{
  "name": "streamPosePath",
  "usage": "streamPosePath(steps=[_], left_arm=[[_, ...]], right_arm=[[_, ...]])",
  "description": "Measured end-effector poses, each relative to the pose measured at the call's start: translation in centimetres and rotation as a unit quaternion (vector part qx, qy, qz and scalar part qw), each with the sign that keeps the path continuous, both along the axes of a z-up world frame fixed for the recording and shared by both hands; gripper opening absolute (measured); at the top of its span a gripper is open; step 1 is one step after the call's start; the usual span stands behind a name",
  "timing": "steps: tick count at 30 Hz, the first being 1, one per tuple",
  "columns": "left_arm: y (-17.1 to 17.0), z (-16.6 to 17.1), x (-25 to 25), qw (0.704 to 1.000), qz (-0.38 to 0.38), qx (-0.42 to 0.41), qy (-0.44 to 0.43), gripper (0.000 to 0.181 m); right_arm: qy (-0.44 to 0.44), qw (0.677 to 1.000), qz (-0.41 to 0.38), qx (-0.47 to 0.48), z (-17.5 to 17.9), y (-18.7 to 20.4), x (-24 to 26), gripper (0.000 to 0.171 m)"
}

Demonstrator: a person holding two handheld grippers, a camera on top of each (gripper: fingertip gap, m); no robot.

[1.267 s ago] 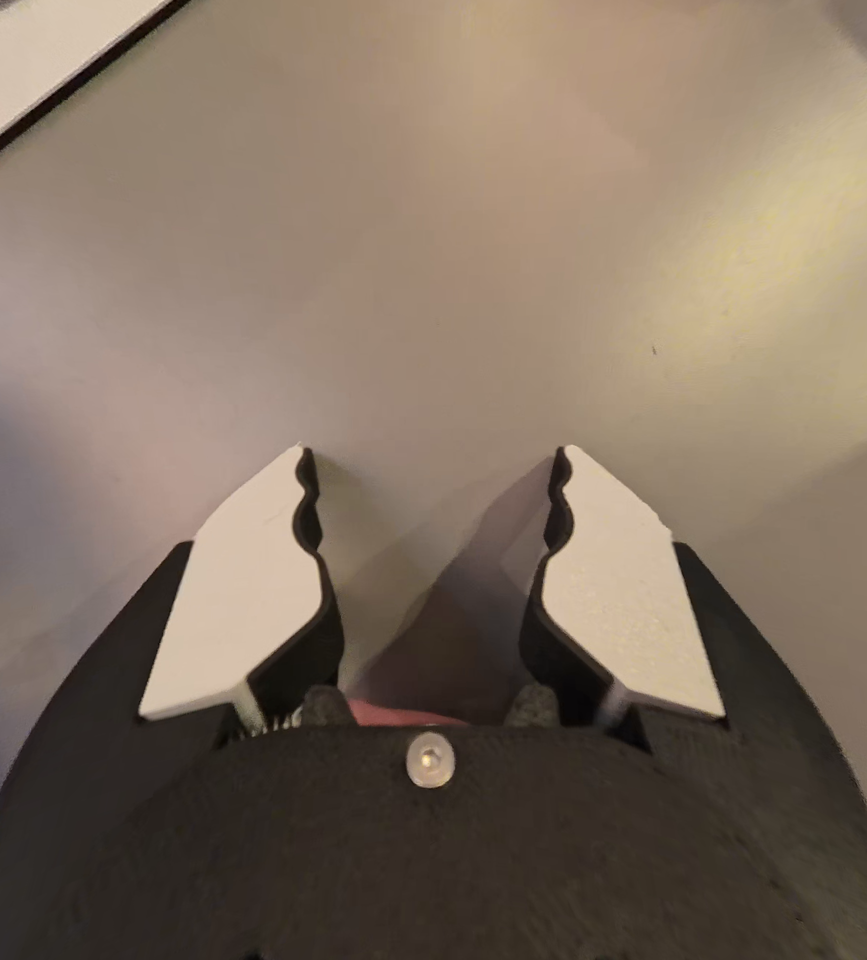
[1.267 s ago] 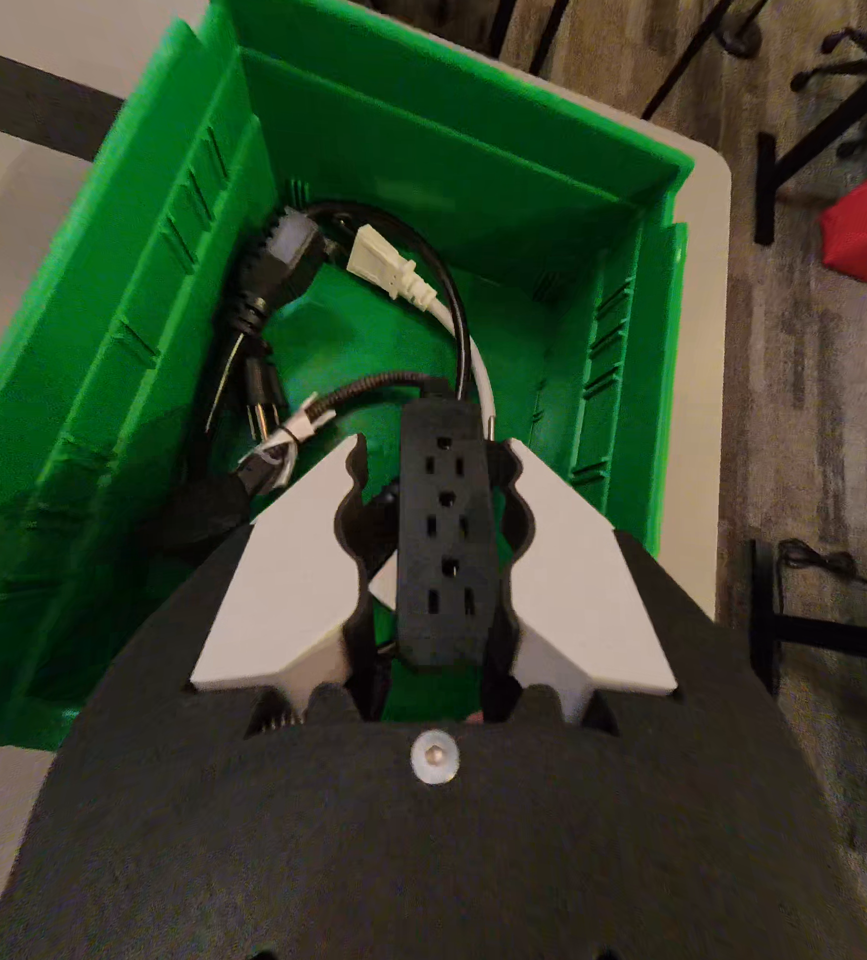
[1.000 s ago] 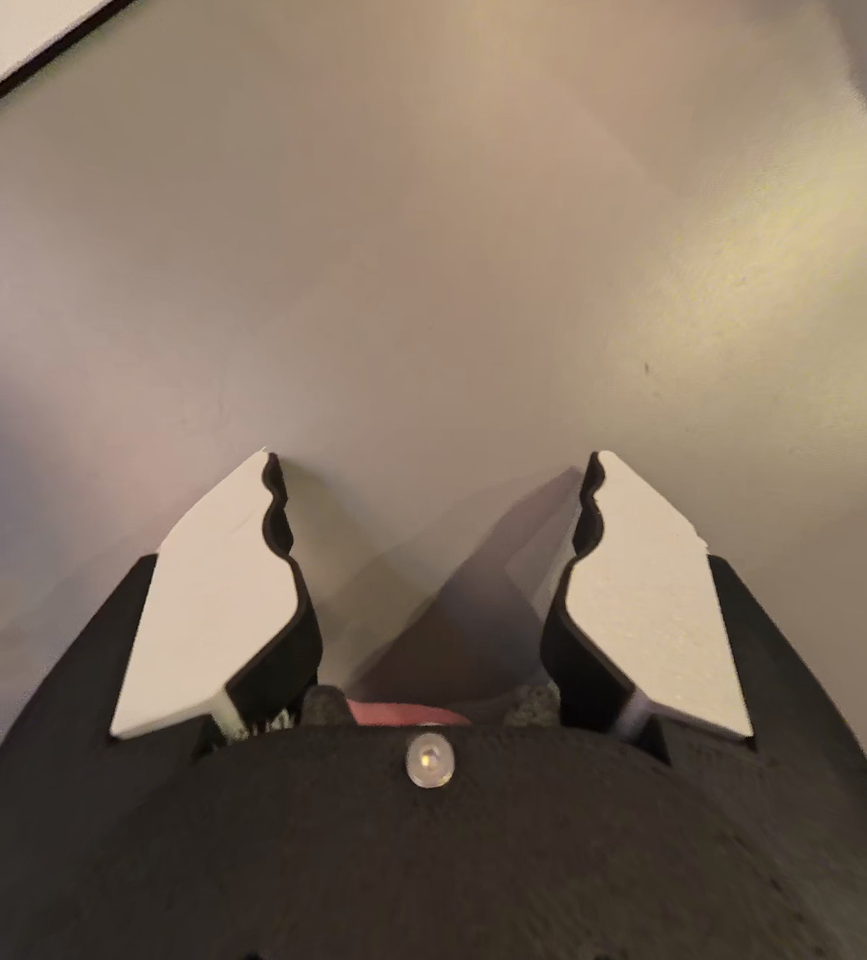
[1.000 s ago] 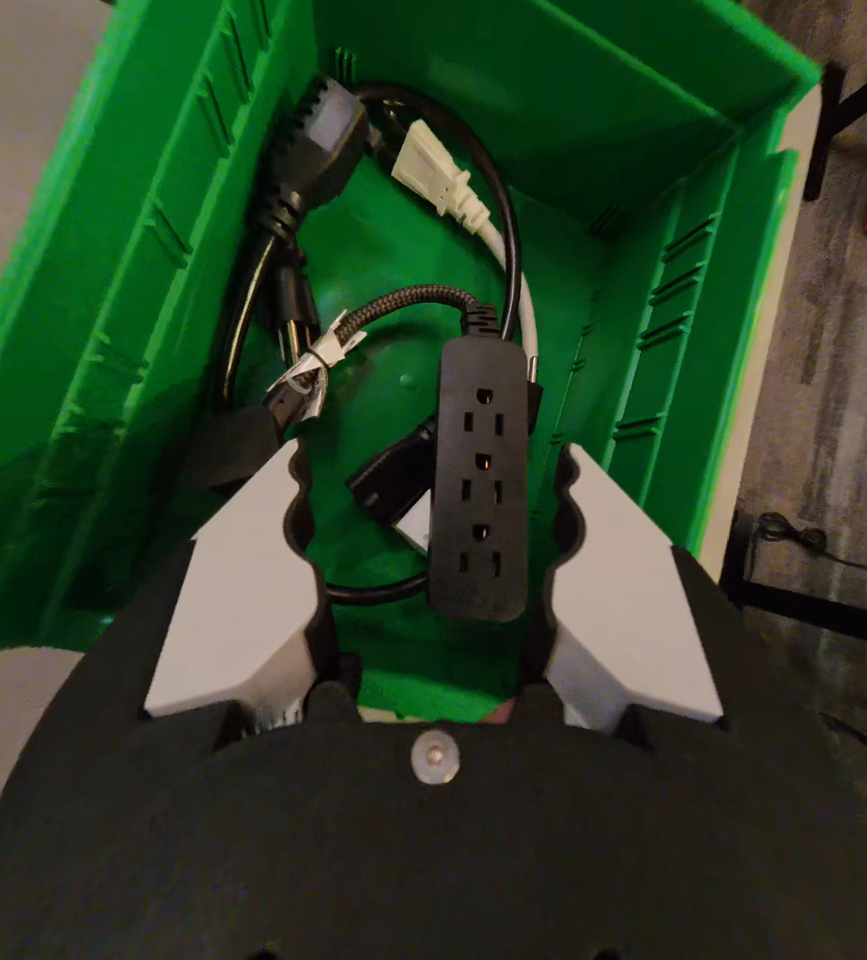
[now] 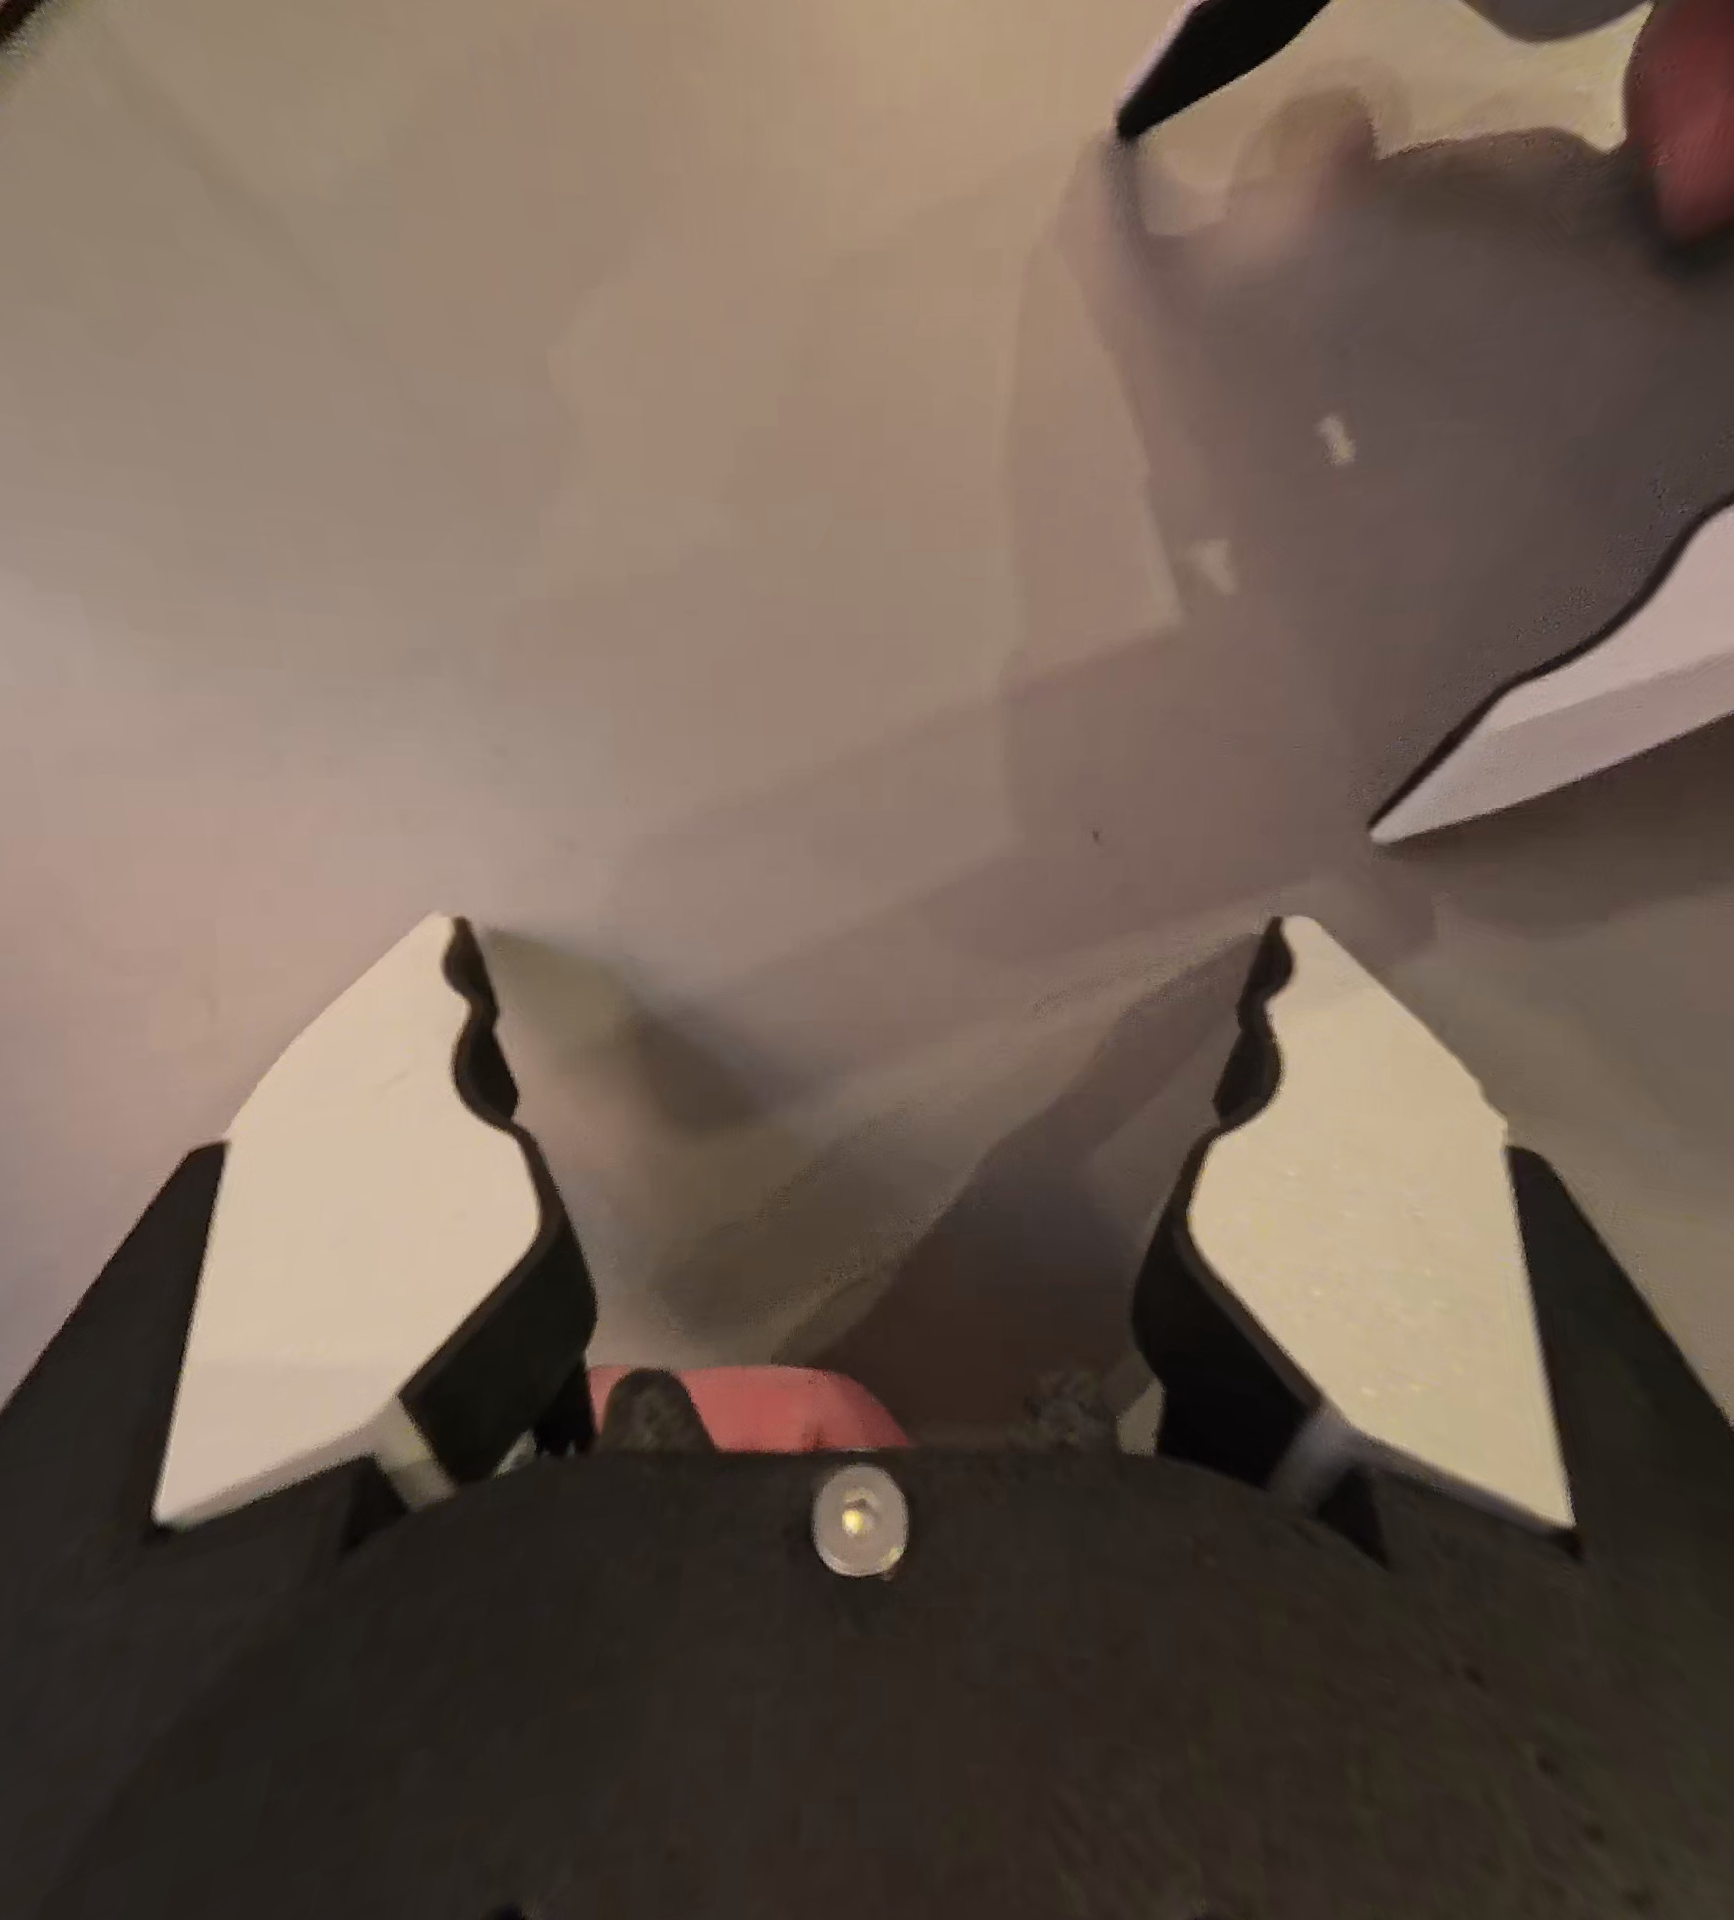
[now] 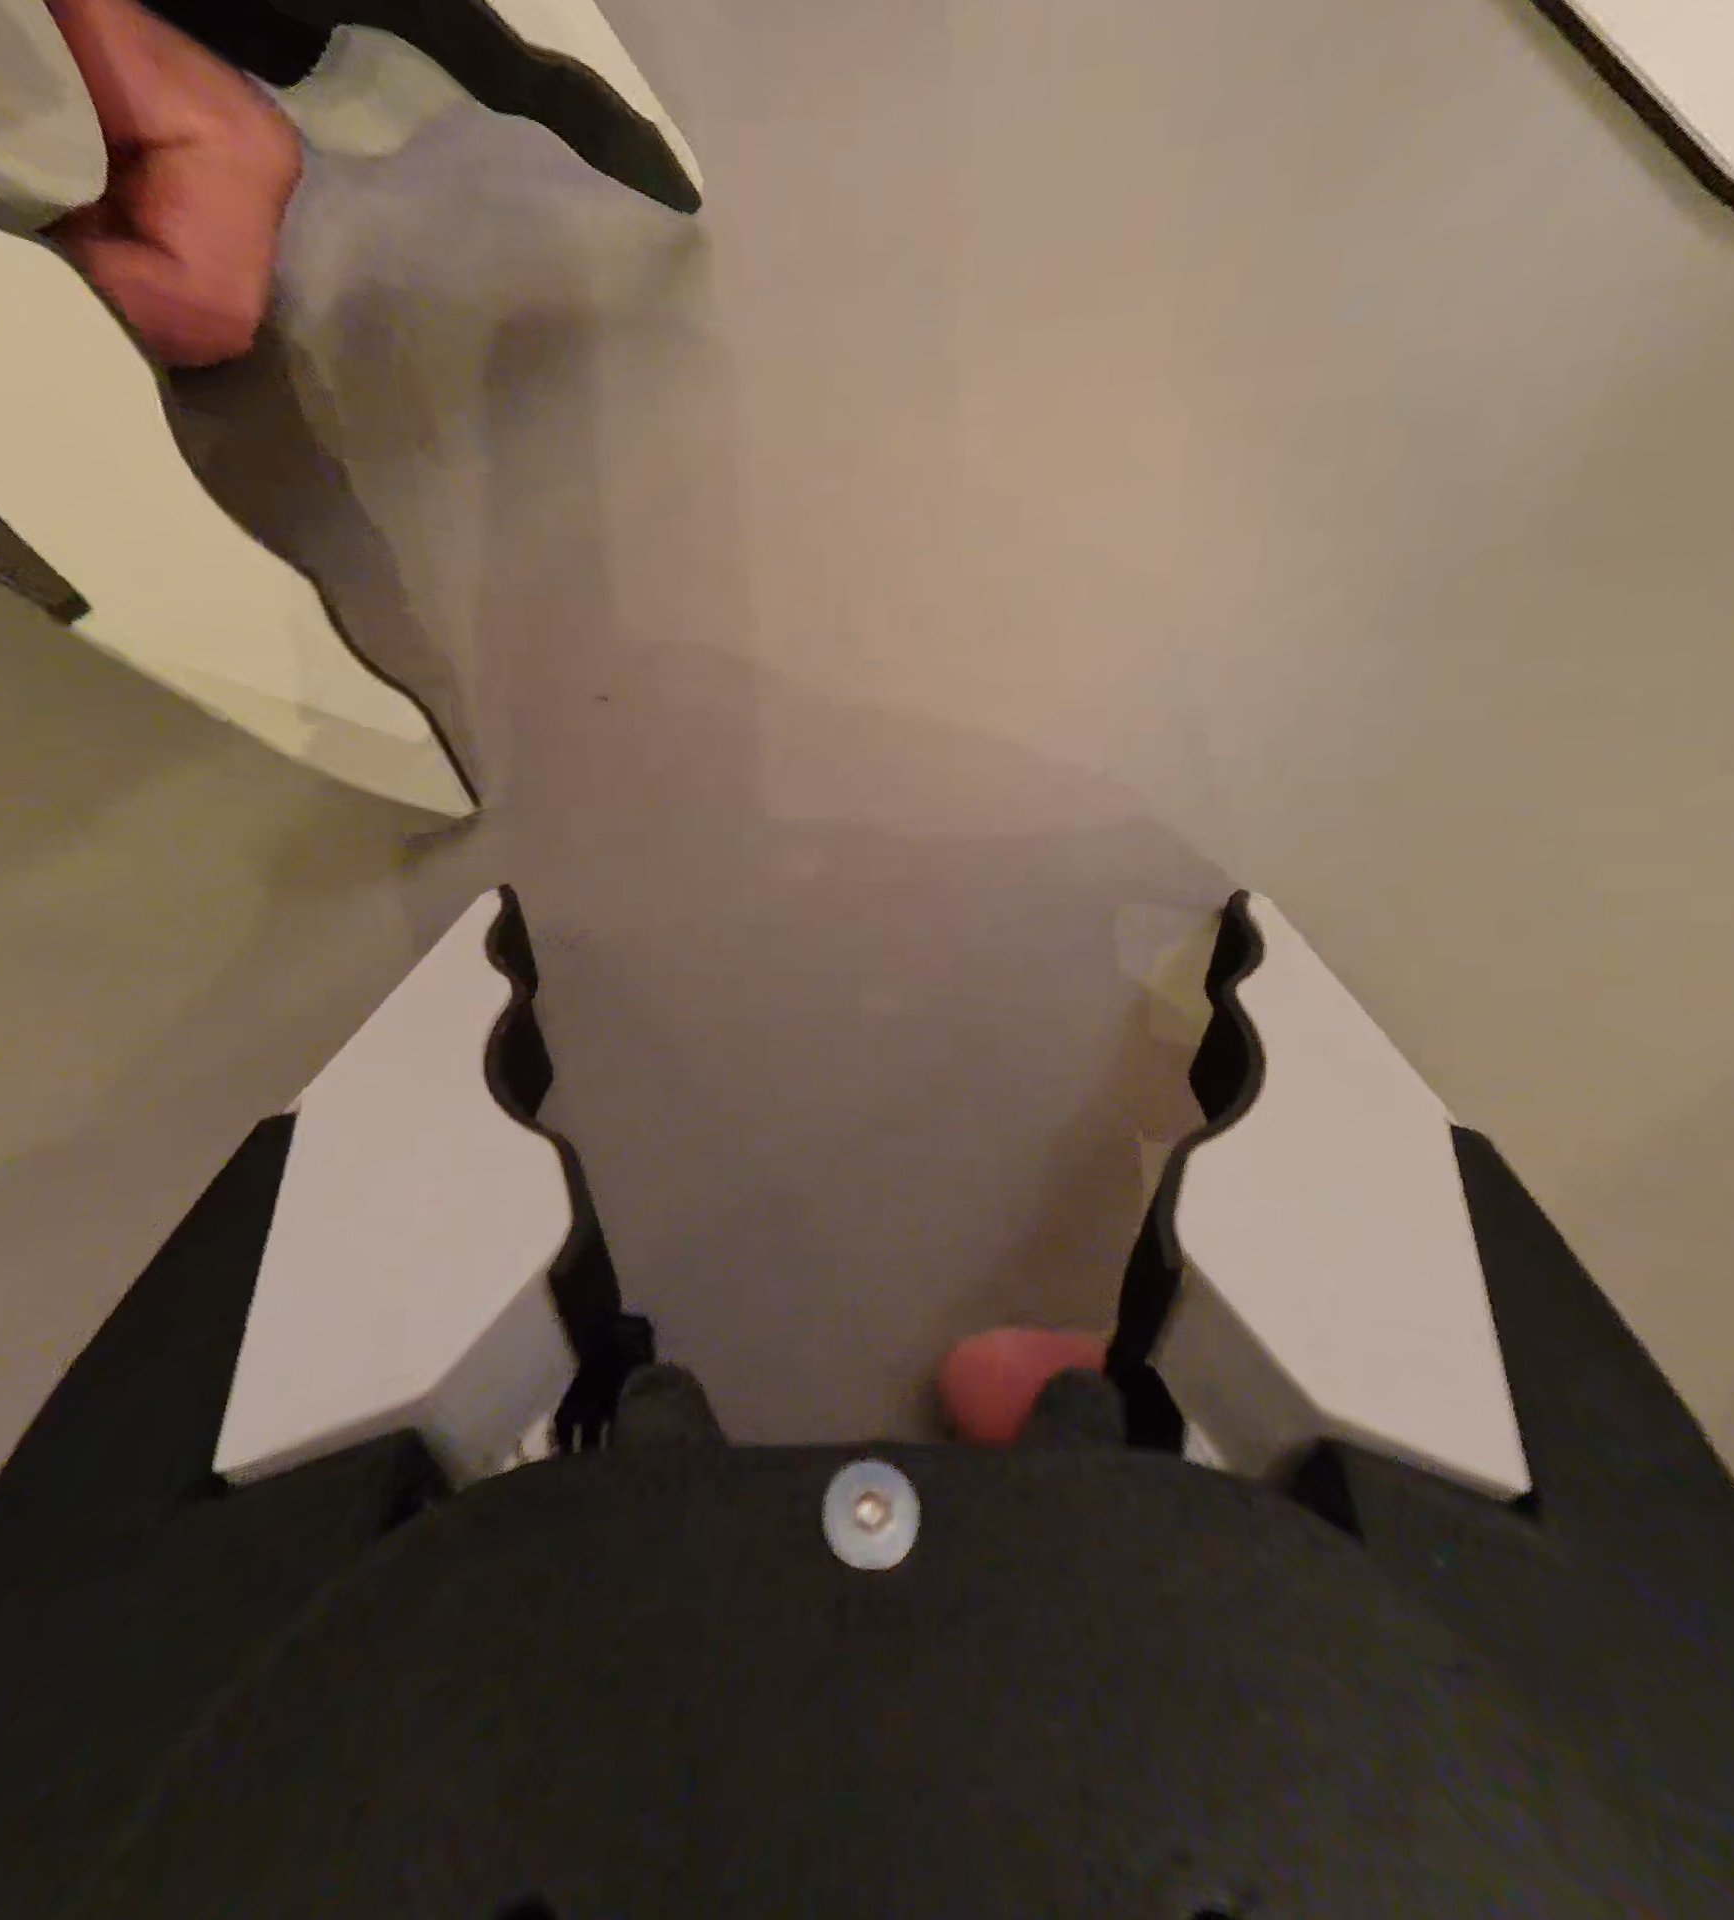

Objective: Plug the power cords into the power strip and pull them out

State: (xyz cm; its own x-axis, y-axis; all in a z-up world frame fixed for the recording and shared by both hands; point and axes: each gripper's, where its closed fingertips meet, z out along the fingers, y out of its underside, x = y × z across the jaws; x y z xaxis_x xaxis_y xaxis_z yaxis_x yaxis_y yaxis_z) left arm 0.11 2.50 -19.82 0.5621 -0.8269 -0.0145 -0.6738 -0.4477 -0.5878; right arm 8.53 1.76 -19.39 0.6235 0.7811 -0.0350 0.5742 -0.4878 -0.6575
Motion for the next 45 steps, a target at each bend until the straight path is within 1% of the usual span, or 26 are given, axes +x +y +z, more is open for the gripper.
streamPosePath(steps=[2,4,5,6,8,12,15,17,20,21,22,23,26,31,33,34,35,36,37,38,39,40,42,43,44,45], left_arm=[[0.0,0.1,0.1,1.0,0.002,0.004,-0.002,0.125],[0.1,0.2,0.2,1.0,0.011,0.005,-0.008,0.118],[0.4,0.4,0.1,1.0,0.018,0.017,-0.01,0.112],[0.4,0.5,0.0,0.999,0.023,0.02,-0.01,0.11],[0.4,0.3,0.0,1.0,0.025,0.015,-0.005,0.117],[0.4,0.4,-0.1,0.999,0.03,0.031,0.003,0.126],[0.5,0.8,-0.2,0.998,0.037,0.057,0.01,0.123],[0.3,0.8,-0.4,0.997,0.044,0.058,0.013,0.12],[0.2,0.8,-0.6,0.997,0.047,0.064,0.016,0.124],[0.1,0.7,-0.8,0.997,0.048,0.054,0.014,0.126],[-0.5,0.3,-1.0,0.999,0.041,0.029,0.015,0.138],[-1.0,-0.2,-1.1,0.999,0.034,0.008,0.014,0.146],[-2.2,-0.5,-1.3,0.999,0.021,-0.018,0.017,0.146],[-2.7,-0.5,-1.5,0.999,0.027,-0.019,0.015,0.146],[-3.3,-0.5,-1.5,1.0,0.012,-0.018,0.014,0.145],[-3.7,-0.4,-1.2,1.0,-0.005,-0.018,0.011,0.146],[-4.1,-0.4,-1.0,1.0,-0.02,-0.018,0.008,0.146],[-4.2,-0.4,-1.0,1.0,-0.024,-0.015,0.011,0.146],[-4.2,-0.4,-0.8,0.999,-0.028,-0.016,0.012,0.145],[-4.3,-0.4,-0.7,0.999,-0.035,-0.016,0.012,0.145],[-4.2,-0.4,-0.5,0.999,-0.038,-0.015,0.012,0.145],[-4.0,-0.4,-0.4,0.999,-0.035,-0.014,0.011,0.145],[-3.8,-0.4,-0.1,0.999,-0.036,-0.017,0.015,0.146],[-3.6,-0.4,0.0,0.999,-0.039,-0.019,0.017,0.146],[-3.5,-0.4,0.2,0.999,-0.042,-0.02,0.018,0.146],[-3.3,-0.4,0.3,0.999,-0.042,-0.023,0.02,0.146]], right_arm=[[-0.007,1.0,-0.002,0.013,-0.1,0.0,0.0,0.126],[-0.004,1.0,0.0,0.016,-0.2,-0.2,-0.1,0.132],[-0.008,1.0,0.008,0.013,-0.3,-0.4,-0.2,0.139],[-0.013,1.0,0.015,0.011,-0.5,-0.6,-0.4,0.148],[-0.02,0.999,0.03,0.008,-0.8,-1.1,-0.8,0.16],[-0.012,1.0,0.02,0.013,-0.8,-1.1,-0.7,0.16],[-0.012,1.0,0.007,0.015,-0.7,-1.1,-0.6,0.16],[-0.008,1.0,0.001,0.018,-0.7,-1.0,-0.5,0.16],[-0.005,1.0,-0.005,0.022,-0.7,-0.9,-0.4,0.16],[-0.004,1.0,-0.006,0.024,-0.7,-0.9,-0.4,0.16],[-0.004,1.0,-0.008,0.024,-0.7,-1.0,-0.3,0.16],[-0.004,1.0,-0.011,0.024,-0.7,-1.0,-0.3,0.16],[-0.004,1.0,-0.017,0.024,-0.6,-1.6,-0.3,0.159],[-0.007,0.999,-0.033,0.035,-0.4,-2.0,0.2,0.159],[-0.003,0.999,-0.035,0.037,-0.2,-2.3,0.1,0.149],[-0.001,0.998,-0.045,0.045,0.0,-2.1,0.2,0.137],[-0.004,0.997,-0.059,0.059,0.3,-1.7,0.5,0.129],[-0.001,0.995,-0.07,0.068,0.5,-1.4,0.8,0.115],[0.0,0.994,-0.073,0.077,0.8,-1.4,0.8,0.089],[-0.019,0.99,-0.09,0.106,1.2,-0.8,1.4,0.054],[-0.03,0.987,-0.095,0.124,1.4,-0.6,1.7,0.039],[-0.029,0.989,-0.081,0.119,1.2,-0.8,1.3,0.047],[-0.022,0.989,-0.095,0.112,1.2,-0.3,1.2,0.072],[-0.013,0.992,-0.095,0.083,0.9,-0.2,1.0,0.08],[-0.015,0.997,-0.069,0.032,0.3,-0.9,0.5,0.123],[-0.029,0.999,-0.028,-0.014,-0.5,-1.8,0.2,0.159]])
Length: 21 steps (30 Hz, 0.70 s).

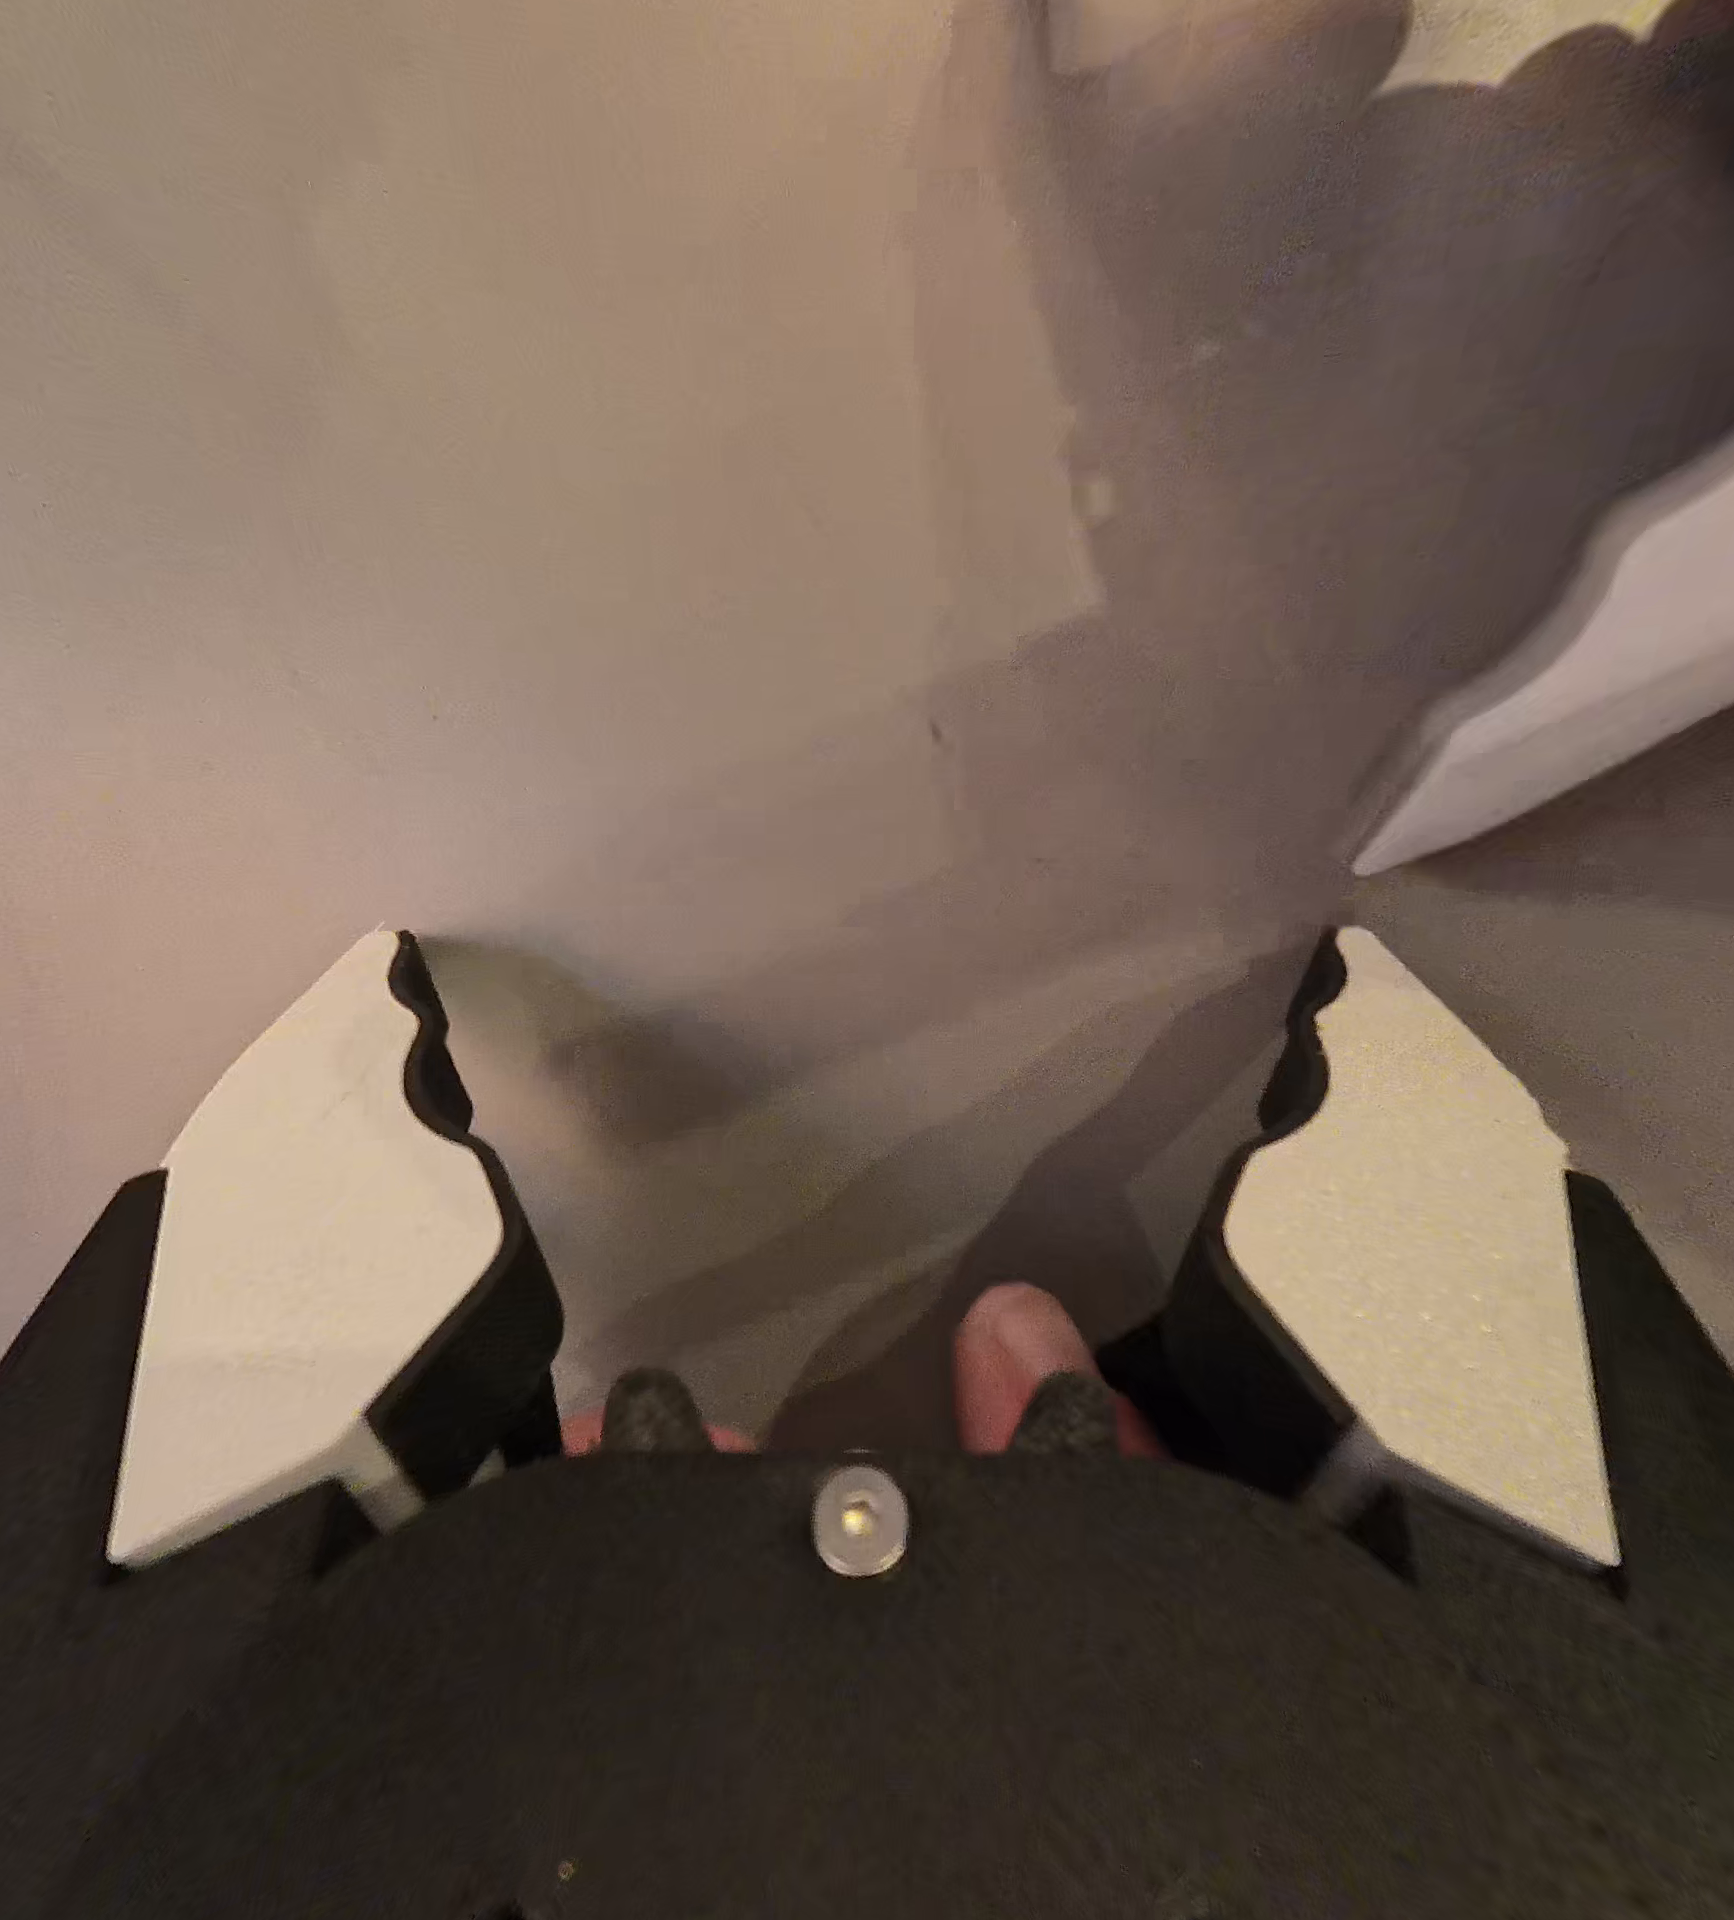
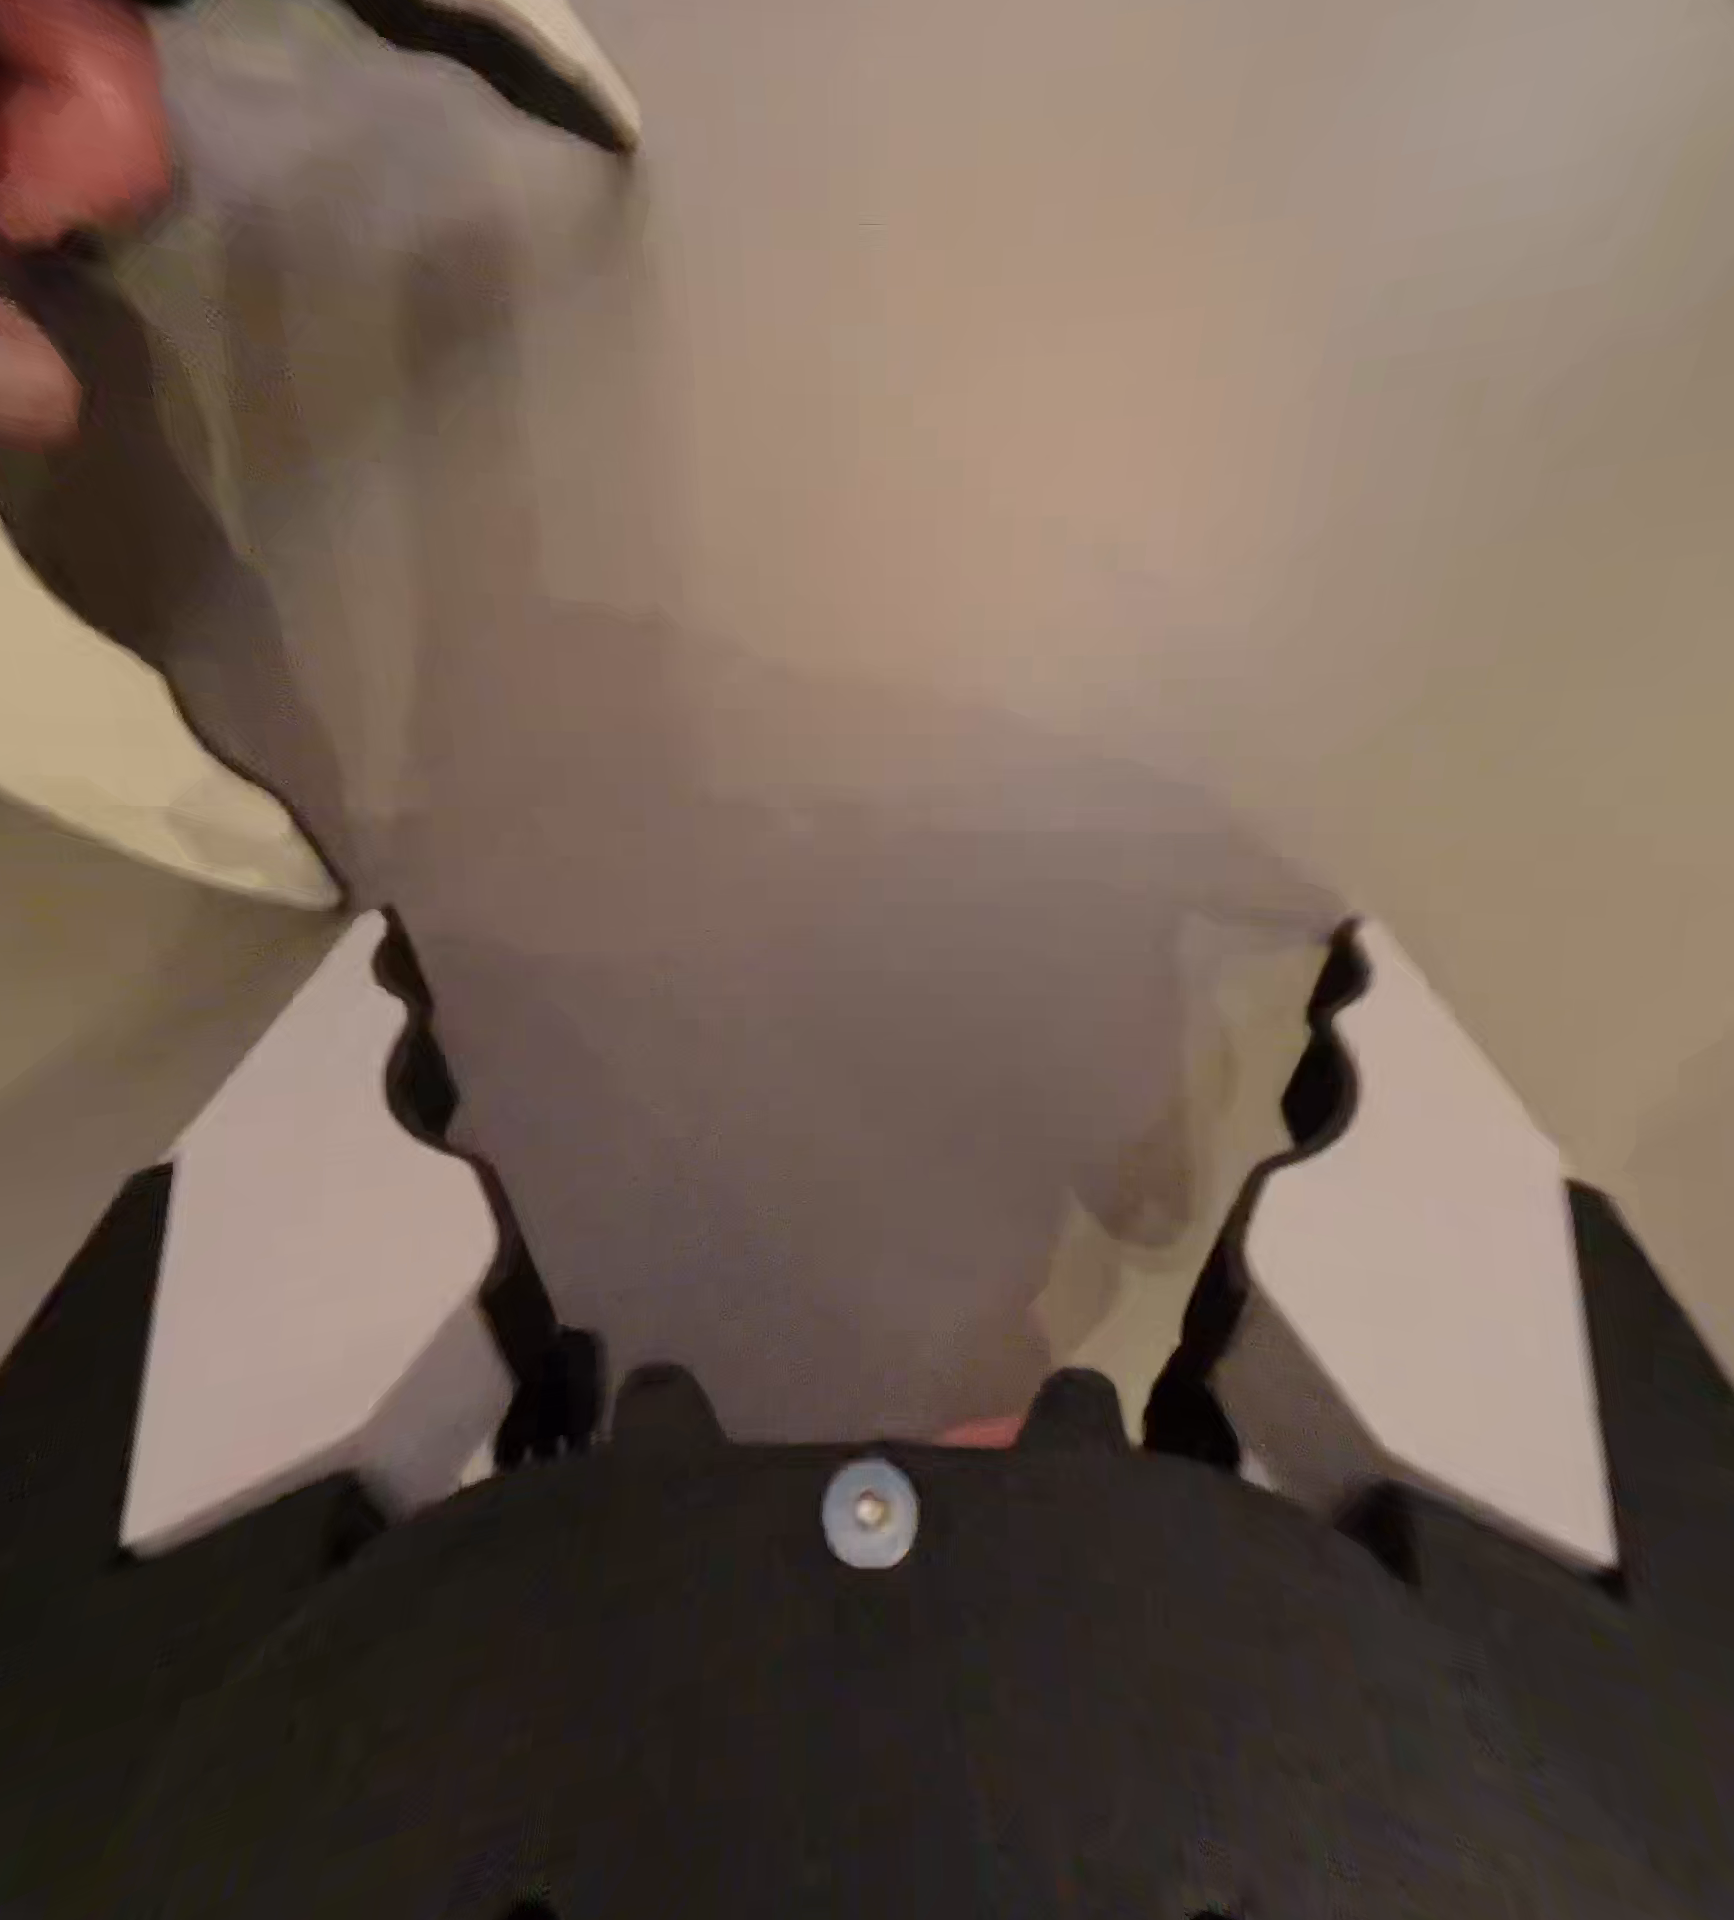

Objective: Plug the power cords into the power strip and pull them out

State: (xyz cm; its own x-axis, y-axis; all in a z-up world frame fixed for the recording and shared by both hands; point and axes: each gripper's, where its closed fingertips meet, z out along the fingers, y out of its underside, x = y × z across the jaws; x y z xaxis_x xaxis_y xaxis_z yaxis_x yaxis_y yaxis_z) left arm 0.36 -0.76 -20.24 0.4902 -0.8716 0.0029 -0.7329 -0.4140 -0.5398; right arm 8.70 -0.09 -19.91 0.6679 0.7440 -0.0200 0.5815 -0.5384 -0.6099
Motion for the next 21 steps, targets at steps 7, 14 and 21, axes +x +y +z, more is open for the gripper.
streamPosePath(steps=[7,14,21], left_arm=[[0.2,0.1,0.6,1.0,-0.017,0.007,-0.006,0.146],[0.6,0.4,0.8,0.999,0.0,0.032,-0.015,0.145],[-0.3,0.1,0.4,1.0,0.01,0.015,-0.023,0.146]], right_arm=[[-0.011,1.0,0.002,0.021,1.0,1.1,0.3,0.152],[0.014,0.999,0.001,0.036,-0.1,0.9,-0.2,0.158],[0.025,0.999,0.028,0.038,-0.2,0.1,-0.9,0.159]])
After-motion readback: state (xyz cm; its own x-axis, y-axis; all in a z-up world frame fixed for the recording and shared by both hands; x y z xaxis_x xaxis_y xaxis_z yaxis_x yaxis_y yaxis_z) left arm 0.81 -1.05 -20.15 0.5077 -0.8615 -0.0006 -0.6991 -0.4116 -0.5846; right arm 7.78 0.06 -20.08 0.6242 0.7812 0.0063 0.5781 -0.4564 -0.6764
